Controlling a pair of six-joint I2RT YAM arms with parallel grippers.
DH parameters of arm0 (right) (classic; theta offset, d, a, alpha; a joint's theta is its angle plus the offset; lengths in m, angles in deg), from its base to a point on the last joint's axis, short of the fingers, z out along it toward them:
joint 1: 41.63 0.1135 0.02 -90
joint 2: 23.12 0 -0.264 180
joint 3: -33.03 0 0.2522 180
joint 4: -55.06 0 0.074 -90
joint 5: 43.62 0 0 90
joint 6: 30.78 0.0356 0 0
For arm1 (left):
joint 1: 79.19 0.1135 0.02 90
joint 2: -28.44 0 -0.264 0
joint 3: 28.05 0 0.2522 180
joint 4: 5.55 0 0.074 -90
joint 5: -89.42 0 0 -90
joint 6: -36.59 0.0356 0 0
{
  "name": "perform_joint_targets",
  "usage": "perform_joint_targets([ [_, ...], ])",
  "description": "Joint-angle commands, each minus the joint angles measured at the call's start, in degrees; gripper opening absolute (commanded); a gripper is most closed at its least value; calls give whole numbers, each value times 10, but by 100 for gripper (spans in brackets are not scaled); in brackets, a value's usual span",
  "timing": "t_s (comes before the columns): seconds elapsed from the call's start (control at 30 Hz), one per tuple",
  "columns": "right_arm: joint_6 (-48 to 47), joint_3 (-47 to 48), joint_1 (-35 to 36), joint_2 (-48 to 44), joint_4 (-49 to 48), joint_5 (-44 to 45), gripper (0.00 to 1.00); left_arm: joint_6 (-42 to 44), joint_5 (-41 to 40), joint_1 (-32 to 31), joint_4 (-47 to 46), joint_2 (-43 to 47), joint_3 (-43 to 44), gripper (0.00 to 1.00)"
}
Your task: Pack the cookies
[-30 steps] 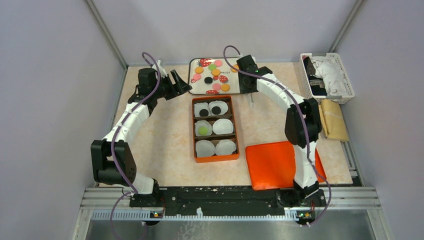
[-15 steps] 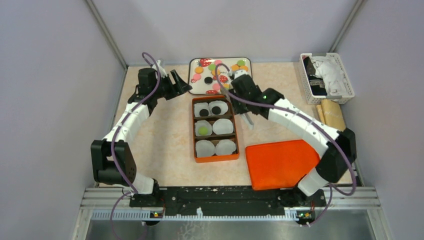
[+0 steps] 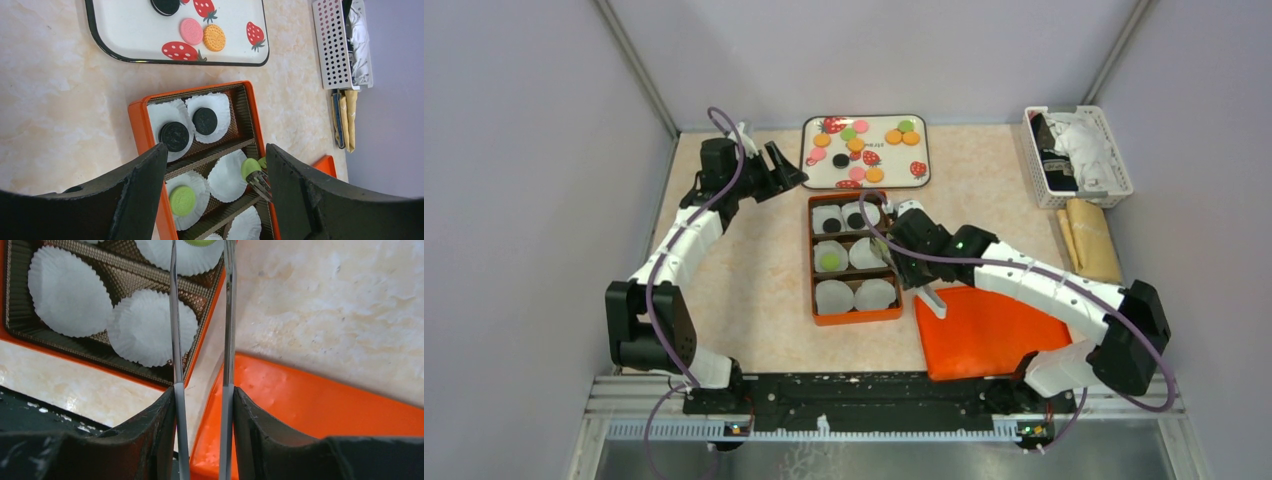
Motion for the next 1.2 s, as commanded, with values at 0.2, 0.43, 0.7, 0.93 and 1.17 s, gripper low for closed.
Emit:
perform_joint_targets([
  [0.2, 28, -4, 15, 24, -74, -23, 1, 4, 5, -1, -14, 26, -4, 78],
  [0.43, 26, -16, 16, 38, -79, -19, 33, 6, 8, -1, -13, 20, -1, 78],
  [0.7, 33, -13, 16, 17, -81, -9, 44, 2, 15, -1, -20, 19, -2, 79],
  [0.93, 29, 3, 16, 18, -73, 1, 47, 1, 20, -1, -26, 22, -6, 79],
  [1.17, 12, 59, 16, -2, -62, 30, 43, 3, 18, -1, -26, 27, -8, 79],
])
